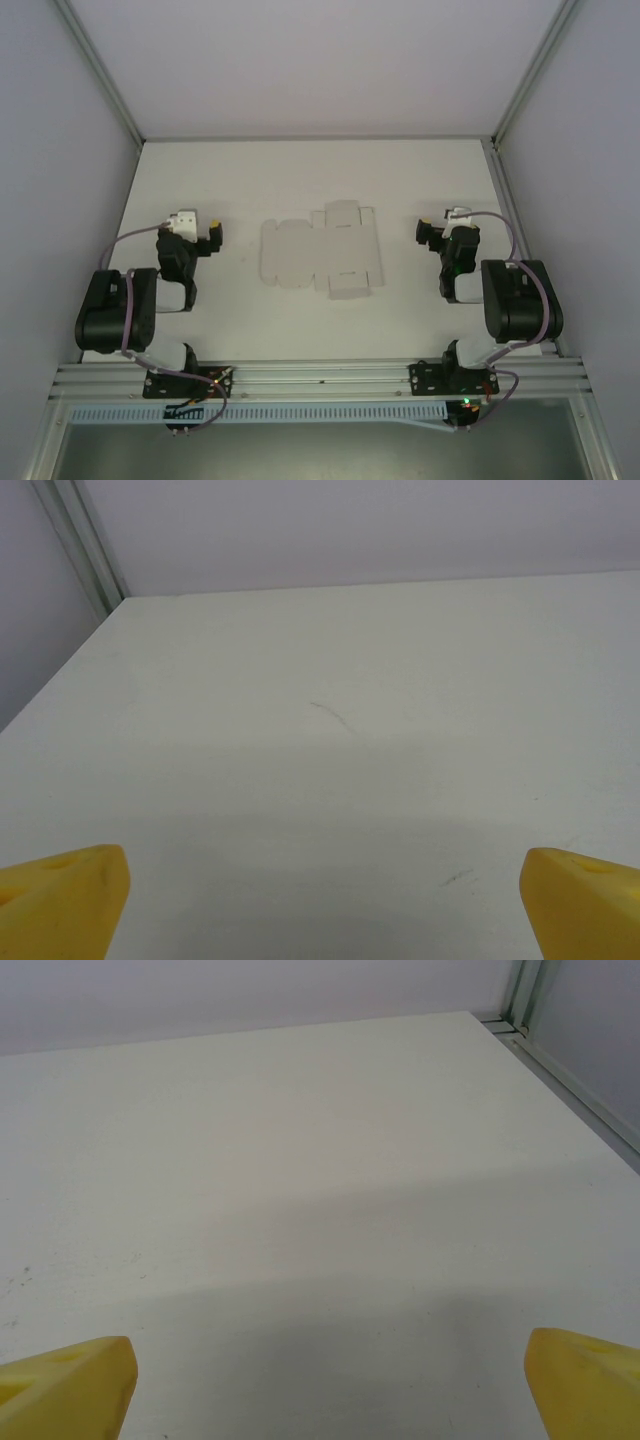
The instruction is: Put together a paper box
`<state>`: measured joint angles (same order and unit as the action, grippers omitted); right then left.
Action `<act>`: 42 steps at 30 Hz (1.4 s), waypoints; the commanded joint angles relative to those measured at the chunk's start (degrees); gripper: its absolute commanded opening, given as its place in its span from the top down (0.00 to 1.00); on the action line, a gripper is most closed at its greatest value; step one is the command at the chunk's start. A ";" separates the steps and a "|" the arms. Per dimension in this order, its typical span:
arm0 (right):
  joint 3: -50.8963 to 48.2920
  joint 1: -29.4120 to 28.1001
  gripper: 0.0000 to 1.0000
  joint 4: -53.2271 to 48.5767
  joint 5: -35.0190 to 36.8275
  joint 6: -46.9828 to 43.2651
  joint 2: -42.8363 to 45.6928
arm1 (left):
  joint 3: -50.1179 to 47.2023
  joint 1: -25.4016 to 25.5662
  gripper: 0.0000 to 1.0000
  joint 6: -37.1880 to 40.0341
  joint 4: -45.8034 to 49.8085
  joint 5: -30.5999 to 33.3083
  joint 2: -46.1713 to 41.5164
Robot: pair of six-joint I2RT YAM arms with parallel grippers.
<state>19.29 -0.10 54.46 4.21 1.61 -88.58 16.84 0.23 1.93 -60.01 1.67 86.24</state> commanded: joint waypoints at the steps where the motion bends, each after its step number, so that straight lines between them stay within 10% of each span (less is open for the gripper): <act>1: 3.69 0.01 0.00 -7.38 -1.23 0.39 4.82 | 3.73 0.19 0.00 0.76 8.98 -0.19 -6.95; 15: 29.92 -14.13 0.20 -63.10 -6.36 18.24 10.08 | 17.65 4.09 0.00 -23.64 45.99 -16.60 -18.56; 27: 32.29 -22.13 0.54 -58.06 -19.72 30.18 -6.56 | 25.28 11.15 0.00 -26.85 54.73 -28.67 -1.29; 42: 27.18 -21.53 0.62 -56.76 -14.87 33.89 -15.01 | 27.20 13.65 0.00 -24.50 53.67 -35.62 9.30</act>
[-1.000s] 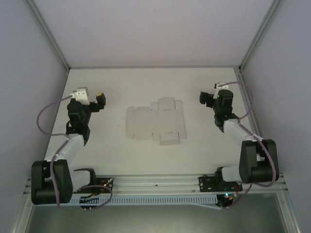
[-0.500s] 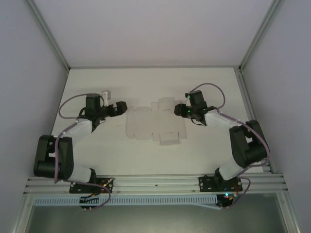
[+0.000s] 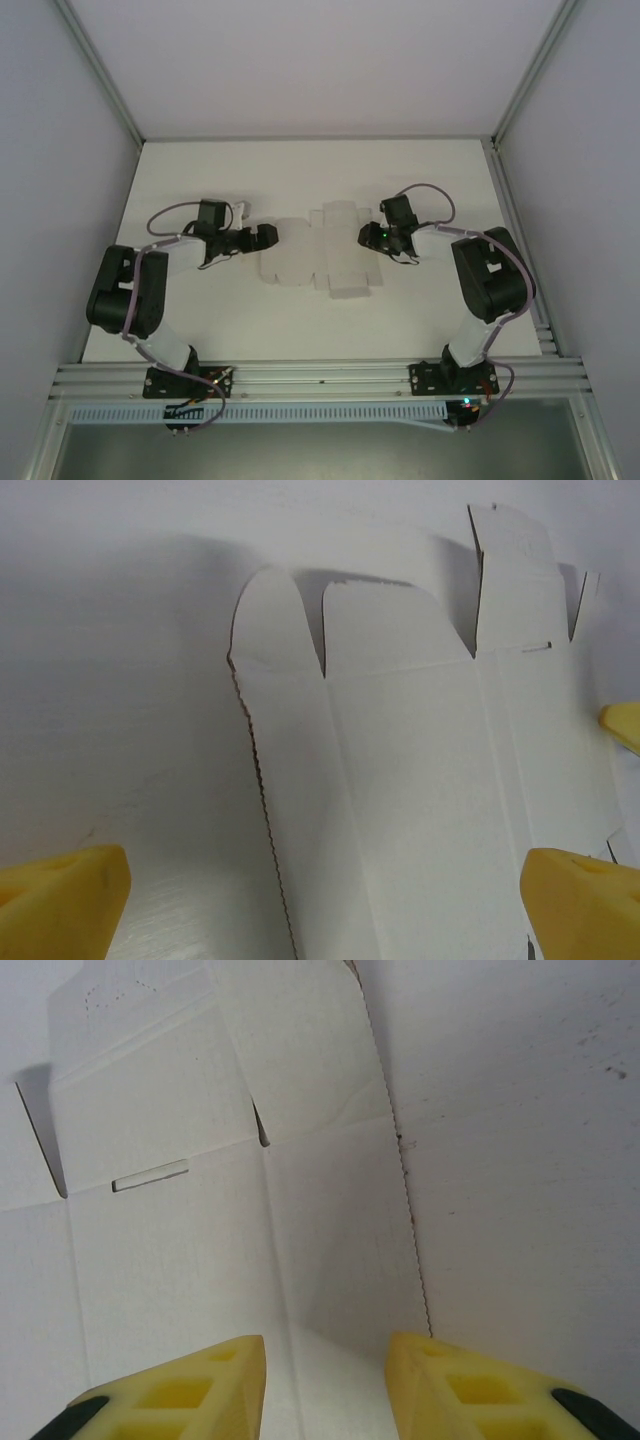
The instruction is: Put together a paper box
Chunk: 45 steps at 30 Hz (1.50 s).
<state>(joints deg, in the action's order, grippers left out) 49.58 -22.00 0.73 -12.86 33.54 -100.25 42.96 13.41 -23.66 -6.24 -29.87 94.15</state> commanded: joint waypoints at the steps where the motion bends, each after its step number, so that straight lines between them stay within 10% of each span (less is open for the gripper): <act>1: -3.17 0.38 0.62 -2.89 2.15 2.01 -3.45 | 0.81 0.60 0.00 0.63 -1.45 -5.58 1.80; 13: -5.75 0.41 0.63 0.73 0.48 3.81 -2.85 | -0.06 2.78 0.24 -4.82 -11.87 -14.73 6.02; 21: -7.00 1.12 0.56 3.90 -1.55 2.97 1.97 | -0.03 2.85 0.98 -4.69 -14.62 -16.51 3.64; 32: -12.23 3.19 0.27 -0.84 4.71 0.23 27.10 | -0.07 2.85 1.00 -7.73 -24.44 -23.93 -10.58; 45: -20.78 13.84 0.24 19.29 -26.89 0.06 42.92 | 1.15 2.85 1.00 -11.00 -27.71 -30.46 -24.28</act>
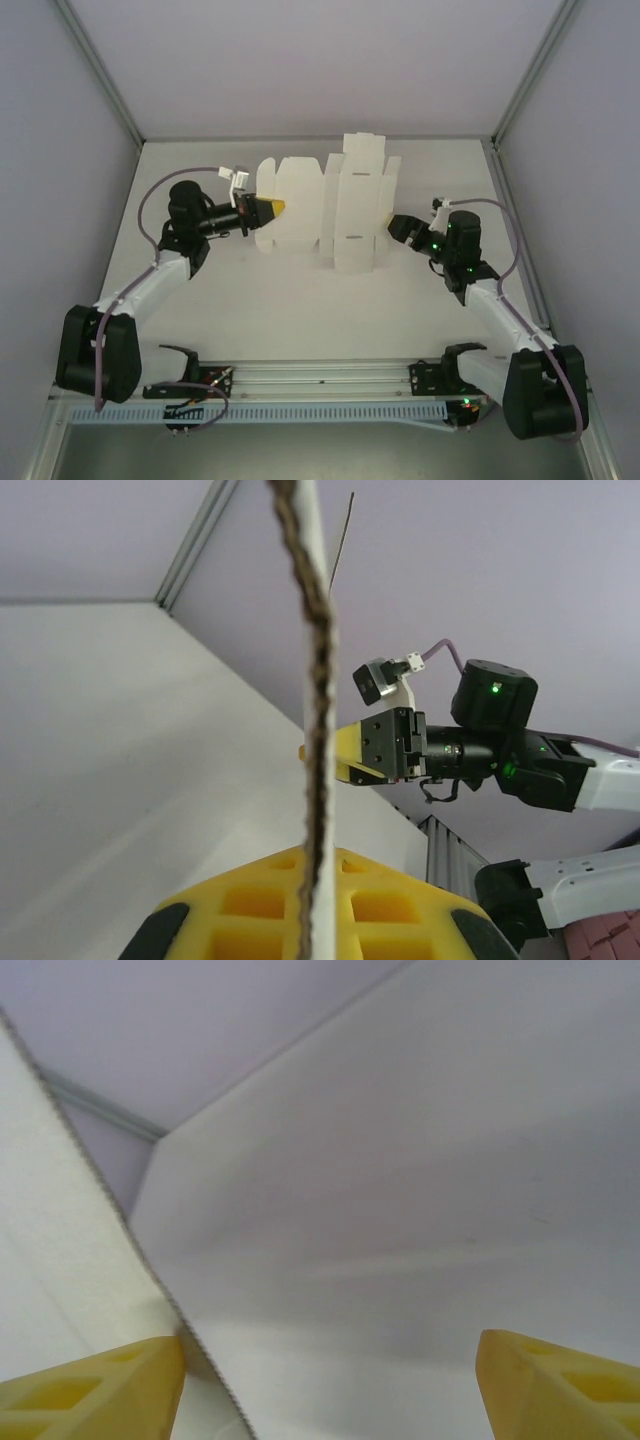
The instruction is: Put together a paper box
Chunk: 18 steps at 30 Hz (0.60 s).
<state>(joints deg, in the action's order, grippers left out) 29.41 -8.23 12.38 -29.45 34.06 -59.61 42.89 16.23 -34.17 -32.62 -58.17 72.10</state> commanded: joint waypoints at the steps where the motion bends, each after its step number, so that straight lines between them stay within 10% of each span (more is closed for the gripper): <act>1: -0.94 0.06 0.25 9.56 -12.07 0.37 2.72 | 1.31 0.03 1.00 -0.37 -0.89 -2.11 -2.84; 18: -4.23 -0.13 1.00 18.69 -18.88 -2.50 9.92 | -0.06 0.03 1.00 1.81 3.19 3.93 -6.80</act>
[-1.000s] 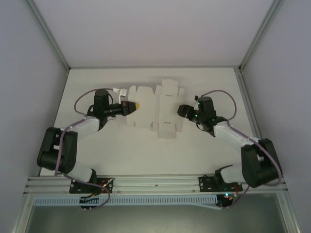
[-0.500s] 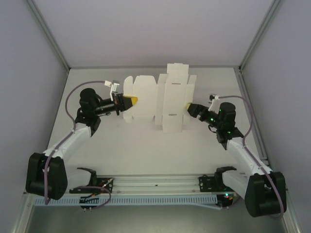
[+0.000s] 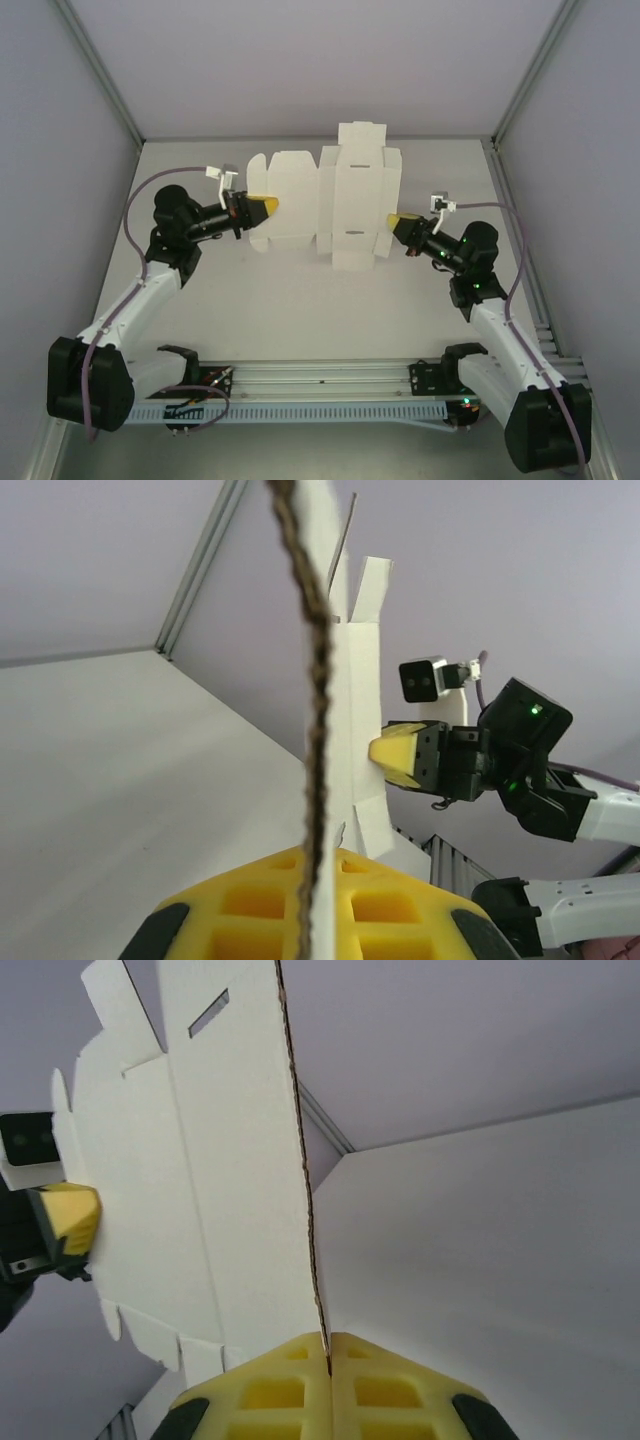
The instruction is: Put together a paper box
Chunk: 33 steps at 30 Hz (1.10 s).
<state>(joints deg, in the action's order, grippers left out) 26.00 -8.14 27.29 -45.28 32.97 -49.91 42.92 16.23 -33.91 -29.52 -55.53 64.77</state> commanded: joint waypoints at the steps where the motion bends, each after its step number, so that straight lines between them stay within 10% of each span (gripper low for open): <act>1: -0.62 -0.36 1.00 3.80 -3.15 -1.56 0.10 | -0.11 0.03 1.00 1.70 0.34 1.43 0.68; 4: 0.45 -0.80 1.00 0.93 -0.38 -5.18 0.74 | 0.27 0.03 0.86 3.53 4.13 2.87 1.49; 8: 7.94 -4.36 1.00 -22.04 10.52 -19.16 1.61 | 1.96 0.03 0.01 9.21 16.51 11.45 1.03; 16: 11.97 -11.38 1.00 -41.39 25.00 -27.22 -9.15 | 4.87 0.04 0.00 10.18 40.11 46.52 -0.33; 33: 19.04 -36.12 1.00 -22.77 78.13 -76.33 -31.99 | 4.97 0.21 0.00 10.15 42.09 45.28 3.11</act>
<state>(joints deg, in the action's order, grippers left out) 44.25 -41.50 -4.80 19.77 -28.03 -79.59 47.86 16.25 -24.64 11.70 -10.87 67.51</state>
